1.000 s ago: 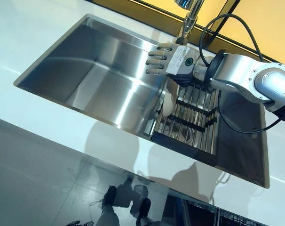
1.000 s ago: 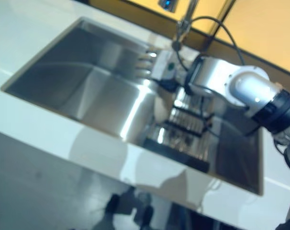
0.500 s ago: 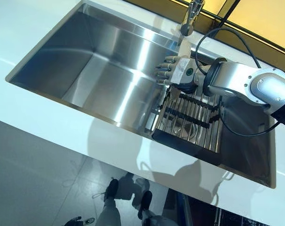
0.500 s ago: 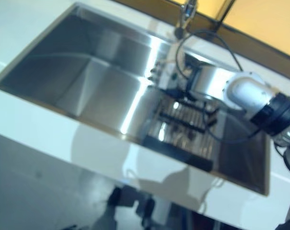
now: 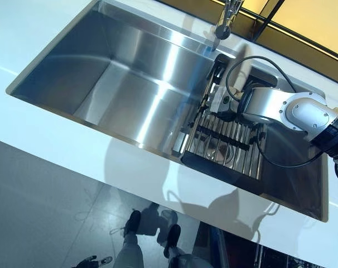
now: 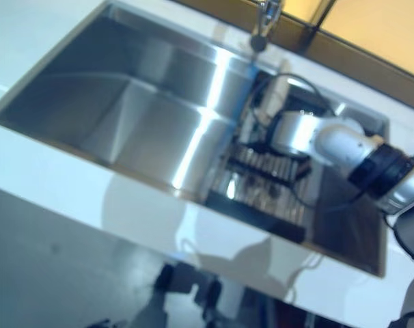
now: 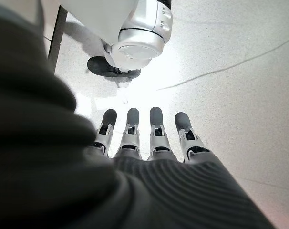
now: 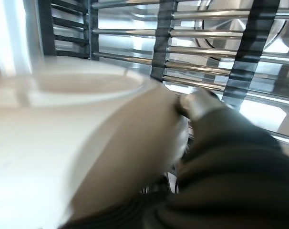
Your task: Take plates into dishwasher
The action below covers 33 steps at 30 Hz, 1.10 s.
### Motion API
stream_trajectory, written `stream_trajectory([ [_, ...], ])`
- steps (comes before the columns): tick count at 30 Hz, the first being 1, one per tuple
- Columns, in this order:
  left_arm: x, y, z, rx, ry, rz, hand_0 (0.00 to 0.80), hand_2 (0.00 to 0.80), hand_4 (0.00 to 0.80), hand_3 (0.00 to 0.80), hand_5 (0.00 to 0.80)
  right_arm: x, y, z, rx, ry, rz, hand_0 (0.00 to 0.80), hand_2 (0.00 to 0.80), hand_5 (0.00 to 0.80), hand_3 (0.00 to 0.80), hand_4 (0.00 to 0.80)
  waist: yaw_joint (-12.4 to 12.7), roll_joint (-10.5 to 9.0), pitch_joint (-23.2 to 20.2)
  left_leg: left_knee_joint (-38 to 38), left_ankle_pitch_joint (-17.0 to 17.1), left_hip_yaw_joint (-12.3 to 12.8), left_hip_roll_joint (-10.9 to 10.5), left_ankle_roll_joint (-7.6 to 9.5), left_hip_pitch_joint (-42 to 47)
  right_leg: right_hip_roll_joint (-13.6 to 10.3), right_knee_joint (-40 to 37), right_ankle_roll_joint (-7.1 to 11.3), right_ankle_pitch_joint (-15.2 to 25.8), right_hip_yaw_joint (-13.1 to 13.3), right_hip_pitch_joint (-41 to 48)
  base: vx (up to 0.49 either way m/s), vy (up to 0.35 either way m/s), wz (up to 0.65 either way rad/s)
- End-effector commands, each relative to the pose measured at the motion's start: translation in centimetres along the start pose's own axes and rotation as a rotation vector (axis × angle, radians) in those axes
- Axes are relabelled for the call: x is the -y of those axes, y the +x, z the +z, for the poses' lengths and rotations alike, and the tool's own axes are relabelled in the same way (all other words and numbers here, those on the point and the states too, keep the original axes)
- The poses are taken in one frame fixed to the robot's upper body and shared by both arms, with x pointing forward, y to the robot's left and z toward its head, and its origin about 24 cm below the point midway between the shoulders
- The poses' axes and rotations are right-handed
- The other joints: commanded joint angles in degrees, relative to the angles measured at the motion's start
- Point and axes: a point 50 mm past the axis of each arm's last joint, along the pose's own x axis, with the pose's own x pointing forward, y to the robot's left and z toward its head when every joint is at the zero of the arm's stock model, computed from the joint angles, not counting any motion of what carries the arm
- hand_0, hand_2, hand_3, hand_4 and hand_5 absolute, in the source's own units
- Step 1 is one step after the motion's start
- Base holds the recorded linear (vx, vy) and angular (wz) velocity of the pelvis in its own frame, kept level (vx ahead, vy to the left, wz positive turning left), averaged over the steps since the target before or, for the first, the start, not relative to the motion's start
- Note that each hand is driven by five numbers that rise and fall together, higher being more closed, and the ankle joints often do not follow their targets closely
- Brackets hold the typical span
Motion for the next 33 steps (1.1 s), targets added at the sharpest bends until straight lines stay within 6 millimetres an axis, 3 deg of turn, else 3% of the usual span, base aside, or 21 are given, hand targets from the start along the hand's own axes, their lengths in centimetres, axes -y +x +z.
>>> stream_trajectory([
  [1,-0.5,-0.1,0.0,-0.003,0.02,0.008,0.0,0.0,0.0,0.0,0.0,-0.6,-0.4,-1.8,-0.098,0.006,0.032,0.8,0.8,0.8,0.8,0.8,0.4,-0.96,0.24,-0.52,-3.91,4.83,-1.16,1.36,2.13,0.69,-0.07,2.61,-0.54,-0.21,0.18,0.0,0.0,0.0],
  [17,-0.2,-0.1,-0.5,-0.027,0.015,0.009,0.0,0.0,0.0,0.0,0.0,-1.4,-0.7,-2.7,-0.118,0.074,0.006,0.8,0.8,0.8,0.8,0.8,-0.27,-1.38,-2.26,-0.52,-4.86,5.78,-1.07,1.6,3.93,0.77,-0.07,2.87,-0.79,0.97,1.46,-0.002,0.001,-0.01],
  [25,-0.4,-0.2,-1.2,-0.045,0.023,0.017,0.0,0.0,0.0,0.0,0.0,-1.9,-1.1,-3.8,-0.153,0.352,-0.065,0.8,0.8,0.8,0.8,0.8,-0.61,-1.67,-3.98,-0.52,-5.75,6.43,-1.06,1.75,5.52,0.8,-0.07,3.05,-0.92,1.39,2.54,-0.001,0.0,0.0],
  [27,-0.5,-0.2,-1.4,-0.05,0.025,0.017,0.0,0.0,0.0,0.0,0.0,-2.6,-1.5,-4.6,-0.177,0.513,-0.119,0.8,0.8,0.8,0.8,0.8,-0.99,-1.8,-4.99,-0.52,-6.27,6.93,-1.04,1.86,6.49,0.87,-0.07,3.12,-1.02,1.94,3.23,0.005,-0.01,-0.07],
  [33,-0.4,-0.3,-1.6,-0.058,0.032,0.019,0.0,0.0,0.0,0.0,0.0,-4.2,-2.4,-5.6,-0.22,0.707,-0.202,0.8,0.8,0.8,0.8,0.8,-2.05,-1.78,-7.41,-0.52,-7.49,8.77,-0.83,2.15,8.53,1.0,-0.07,3.43,-1.01,3.08,4.45,0.007,-0.024,-0.14],
])
